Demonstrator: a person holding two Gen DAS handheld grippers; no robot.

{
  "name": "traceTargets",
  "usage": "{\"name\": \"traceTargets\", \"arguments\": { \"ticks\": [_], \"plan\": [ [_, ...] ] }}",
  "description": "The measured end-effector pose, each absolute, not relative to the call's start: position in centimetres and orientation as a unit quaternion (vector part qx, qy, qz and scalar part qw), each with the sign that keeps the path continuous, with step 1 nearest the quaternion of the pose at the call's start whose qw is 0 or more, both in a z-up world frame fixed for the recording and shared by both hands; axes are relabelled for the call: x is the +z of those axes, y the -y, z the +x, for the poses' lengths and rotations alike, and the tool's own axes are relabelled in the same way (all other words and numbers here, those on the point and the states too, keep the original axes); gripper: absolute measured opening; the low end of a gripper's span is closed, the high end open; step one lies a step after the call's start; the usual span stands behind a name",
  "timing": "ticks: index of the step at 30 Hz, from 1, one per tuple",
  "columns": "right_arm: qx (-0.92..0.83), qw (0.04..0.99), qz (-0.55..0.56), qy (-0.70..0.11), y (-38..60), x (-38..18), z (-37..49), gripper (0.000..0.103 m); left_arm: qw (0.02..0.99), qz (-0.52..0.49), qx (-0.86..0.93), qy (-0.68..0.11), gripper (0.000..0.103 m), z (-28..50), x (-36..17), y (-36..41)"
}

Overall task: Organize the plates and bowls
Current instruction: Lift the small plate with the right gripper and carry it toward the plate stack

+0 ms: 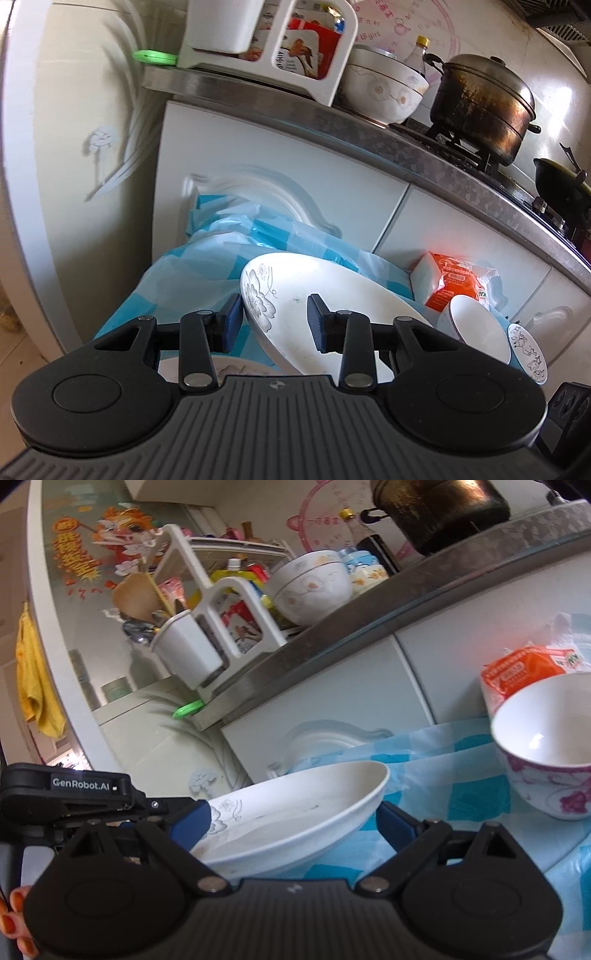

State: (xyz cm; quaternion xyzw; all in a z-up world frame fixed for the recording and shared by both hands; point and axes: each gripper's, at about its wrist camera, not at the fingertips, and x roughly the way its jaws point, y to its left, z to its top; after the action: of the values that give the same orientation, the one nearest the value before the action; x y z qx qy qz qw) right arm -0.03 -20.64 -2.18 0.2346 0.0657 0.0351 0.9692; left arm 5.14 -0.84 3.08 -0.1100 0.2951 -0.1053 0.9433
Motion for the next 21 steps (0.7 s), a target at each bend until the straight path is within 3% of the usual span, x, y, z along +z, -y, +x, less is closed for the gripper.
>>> {"name": "traceTargets", "arguments": {
  "ticks": [21],
  "plan": [
    [0.120,0.977,0.158,-0.074,15.9,-1.7,-1.0,0.096,0.944,-0.153,-0.038,-0.288,0.039,-0.5,2.6,-4.2]
  ]
}}
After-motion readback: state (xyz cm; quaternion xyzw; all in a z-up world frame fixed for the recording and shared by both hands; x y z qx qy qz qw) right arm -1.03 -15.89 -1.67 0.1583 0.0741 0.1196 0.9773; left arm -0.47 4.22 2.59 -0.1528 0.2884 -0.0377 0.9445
